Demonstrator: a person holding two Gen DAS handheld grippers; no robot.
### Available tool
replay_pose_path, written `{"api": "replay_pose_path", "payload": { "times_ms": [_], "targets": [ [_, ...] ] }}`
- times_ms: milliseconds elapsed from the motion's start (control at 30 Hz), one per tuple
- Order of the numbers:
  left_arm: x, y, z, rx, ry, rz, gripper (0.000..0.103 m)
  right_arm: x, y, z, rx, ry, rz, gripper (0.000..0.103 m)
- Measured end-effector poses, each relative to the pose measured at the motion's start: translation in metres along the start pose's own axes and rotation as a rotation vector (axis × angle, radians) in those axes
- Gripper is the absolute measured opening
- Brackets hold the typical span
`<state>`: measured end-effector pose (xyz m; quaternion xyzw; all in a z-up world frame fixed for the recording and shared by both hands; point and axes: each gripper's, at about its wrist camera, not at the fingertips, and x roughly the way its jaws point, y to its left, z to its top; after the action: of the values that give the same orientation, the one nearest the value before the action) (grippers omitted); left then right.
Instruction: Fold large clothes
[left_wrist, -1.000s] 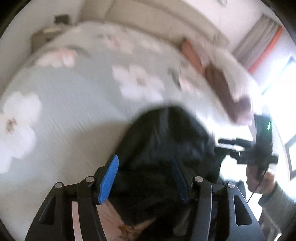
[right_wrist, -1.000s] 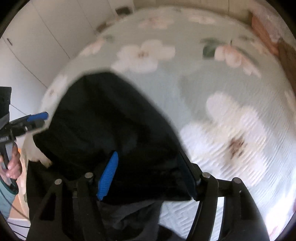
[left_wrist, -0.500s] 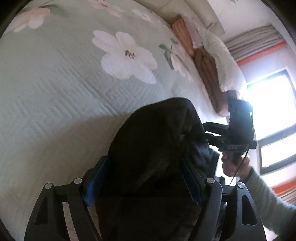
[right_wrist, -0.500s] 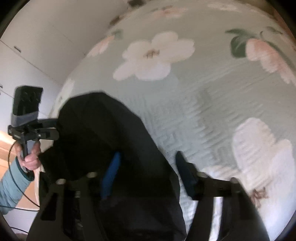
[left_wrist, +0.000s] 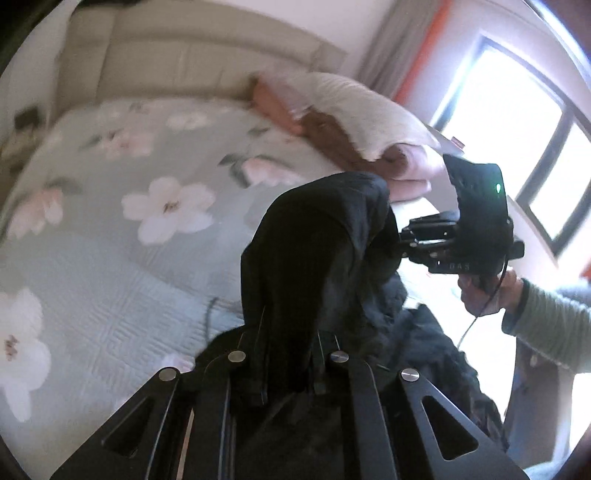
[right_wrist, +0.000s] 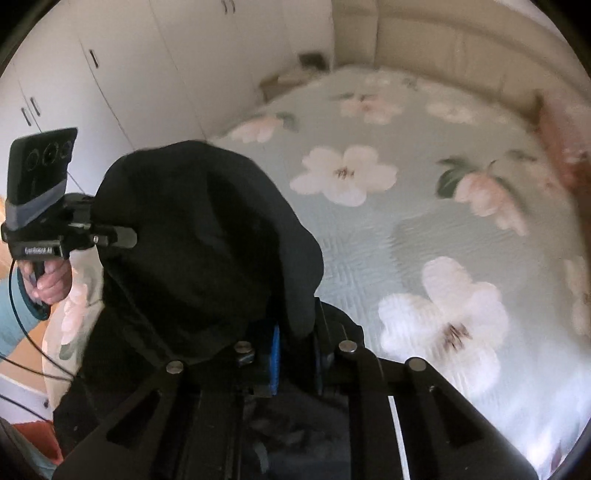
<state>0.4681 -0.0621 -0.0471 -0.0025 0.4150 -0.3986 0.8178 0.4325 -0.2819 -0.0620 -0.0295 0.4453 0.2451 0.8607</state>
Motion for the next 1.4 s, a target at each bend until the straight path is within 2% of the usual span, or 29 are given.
{"api": "replay_pose_path", "payload": {
  "times_ms": [167, 233, 367, 467, 500, 600, 667, 767, 800, 833, 867, 933, 1000, 1033, 1100, 1167, 1233, 1267, 1333, 1400],
  "targets": [
    [-0.049, -0.080, -0.026, 0.129, -0.006, -0.025, 0.013, -0.072, 0.040, -0.048, 0.017, -0.045, -0.058, 0.015],
    [-0.064, -0.110, -0.048, 0.166, 0.001, -0.035, 0.013, -0.098, 0.057, -0.073, 0.019, -0.048, -0.092, 0.015],
    [-0.059, -0.148, -0.100, 0.232, 0.075, -0.028, 0.013, -0.125, 0.088, -0.137, 0.048, -0.014, -0.160, 0.015],
    [-0.033, -0.153, -0.151, 0.194, 0.188, -0.017, 0.013, -0.115, 0.102, -0.190, 0.088, 0.068, -0.164, 0.015],
    [-0.020, -0.146, -0.174, 0.147, 0.237, -0.012, 0.013, -0.107, 0.103, -0.207, 0.112, 0.101, -0.164, 0.015],
    [-0.006, -0.133, -0.210, 0.048, 0.300, 0.000, 0.013, -0.084, 0.094, -0.247, 0.219, 0.205, -0.138, 0.015],
    [-0.018, -0.131, -0.213, 0.010, 0.285, -0.013, 0.014, -0.087, 0.086, -0.255, 0.272, 0.225, -0.153, 0.015],
    [-0.054, -0.136, -0.196, 0.000, 0.235, -0.023, 0.019, -0.119, 0.072, -0.242, 0.344, 0.166, -0.165, 0.023],
    [-0.064, -0.138, -0.193, -0.001, 0.231, -0.037, 0.022, -0.132, 0.071, -0.235, 0.346, 0.135, -0.177, 0.032],
    [-0.077, -0.138, -0.184, -0.007, 0.223, -0.057, 0.024, -0.142, 0.073, -0.226, 0.342, 0.107, -0.190, 0.050],
    [-0.082, -0.140, -0.177, -0.011, 0.214, -0.062, 0.025, -0.151, 0.075, -0.210, 0.326, 0.057, -0.204, 0.056],
    [-0.101, -0.134, -0.156, -0.015, 0.149, -0.078, 0.030, -0.157, 0.080, -0.182, 0.304, -0.007, -0.195, 0.058],
    [-0.109, -0.125, -0.136, -0.025, 0.067, -0.086, 0.045, -0.152, 0.087, -0.152, 0.298, -0.071, -0.162, 0.060],
    [-0.107, -0.119, -0.121, -0.048, 0.008, -0.074, 0.056, -0.144, 0.090, -0.138, 0.305, -0.084, -0.164, 0.060],
    [-0.094, -0.107, -0.103, -0.106, -0.056, -0.072, 0.058, -0.115, 0.094, -0.117, 0.312, -0.072, -0.139, 0.060],
    [-0.068, -0.089, -0.098, -0.202, -0.068, -0.139, 0.058, -0.079, 0.095, -0.110, 0.319, -0.004, -0.097, 0.060],
    [-0.035, -0.072, -0.108, -0.301, 0.012, -0.175, 0.056, -0.048, 0.105, -0.128, 0.338, 0.133, -0.022, 0.060],
    [-0.025, -0.073, -0.115, -0.316, 0.050, -0.184, 0.056, -0.045, 0.104, -0.136, 0.334, 0.164, -0.020, 0.060],
    [-0.013, -0.079, -0.149, -0.308, 0.139, -0.210, 0.057, -0.042, 0.112, -0.169, 0.312, 0.226, -0.013, 0.060],
    [-0.013, -0.085, -0.180, -0.298, 0.180, -0.261, 0.058, -0.034, 0.118, -0.215, 0.337, 0.314, -0.011, 0.060]
  ]
}}
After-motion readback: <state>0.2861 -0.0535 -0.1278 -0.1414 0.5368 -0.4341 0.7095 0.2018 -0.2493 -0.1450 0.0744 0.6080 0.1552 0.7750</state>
